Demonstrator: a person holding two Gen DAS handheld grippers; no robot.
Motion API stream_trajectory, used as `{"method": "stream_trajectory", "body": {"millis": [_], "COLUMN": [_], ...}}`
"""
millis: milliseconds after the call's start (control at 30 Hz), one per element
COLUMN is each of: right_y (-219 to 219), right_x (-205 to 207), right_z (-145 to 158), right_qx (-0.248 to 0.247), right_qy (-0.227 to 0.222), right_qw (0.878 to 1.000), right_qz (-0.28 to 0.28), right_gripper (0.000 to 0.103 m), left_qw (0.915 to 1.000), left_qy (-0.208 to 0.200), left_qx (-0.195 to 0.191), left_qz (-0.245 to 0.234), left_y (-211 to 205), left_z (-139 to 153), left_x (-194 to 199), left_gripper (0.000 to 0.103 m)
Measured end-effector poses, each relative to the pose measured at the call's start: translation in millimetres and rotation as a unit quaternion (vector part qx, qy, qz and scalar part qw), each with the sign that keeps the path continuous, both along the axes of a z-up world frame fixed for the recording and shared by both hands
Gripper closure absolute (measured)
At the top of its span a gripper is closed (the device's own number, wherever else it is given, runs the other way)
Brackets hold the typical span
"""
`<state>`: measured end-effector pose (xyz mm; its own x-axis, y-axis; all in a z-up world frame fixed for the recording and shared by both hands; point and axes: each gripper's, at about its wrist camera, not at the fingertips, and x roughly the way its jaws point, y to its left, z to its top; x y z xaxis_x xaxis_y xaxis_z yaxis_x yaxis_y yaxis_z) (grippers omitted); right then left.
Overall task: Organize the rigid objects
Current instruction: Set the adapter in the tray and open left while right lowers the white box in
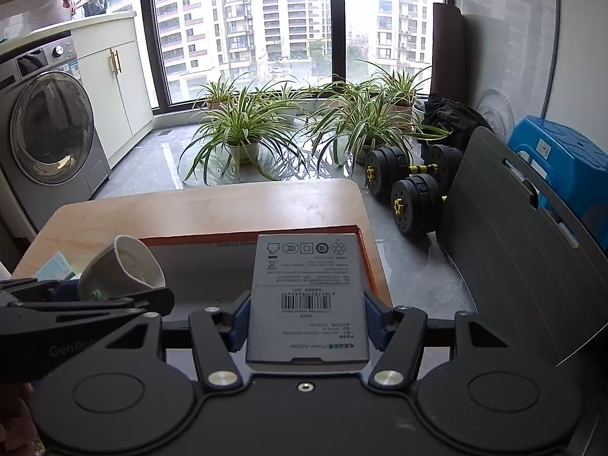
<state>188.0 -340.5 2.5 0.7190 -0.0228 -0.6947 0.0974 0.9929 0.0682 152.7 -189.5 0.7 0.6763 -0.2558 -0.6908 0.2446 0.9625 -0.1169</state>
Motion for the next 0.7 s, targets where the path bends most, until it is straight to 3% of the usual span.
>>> {"method": "stream_trajectory", "body": {"millis": [433,600,700], "right_y": [-8,-19,-27], "right_x": [38,44,37], "right_z": [-25,-31,-25], "right_qx": [-0.002,0.002,0.012], "right_qy": [0.022,0.019,0.009], "right_qw": [1.0,1.0,1.0], "right_qz": [0.01,0.005,0.002], "right_gripper": [0.032,0.031,0.031], "left_qw": [0.9998,0.9993,0.9984], "left_qy": [0.017,0.027,0.035], "left_qx": [-0.003,-0.025,-0.043], "left_qz": [0.008,0.008,0.014], "left_y": [-10,-10,-8], "left_z": [-19,-27,-28], "left_x": [21,30,33], "left_gripper": [0.037,0.037,0.028]}}
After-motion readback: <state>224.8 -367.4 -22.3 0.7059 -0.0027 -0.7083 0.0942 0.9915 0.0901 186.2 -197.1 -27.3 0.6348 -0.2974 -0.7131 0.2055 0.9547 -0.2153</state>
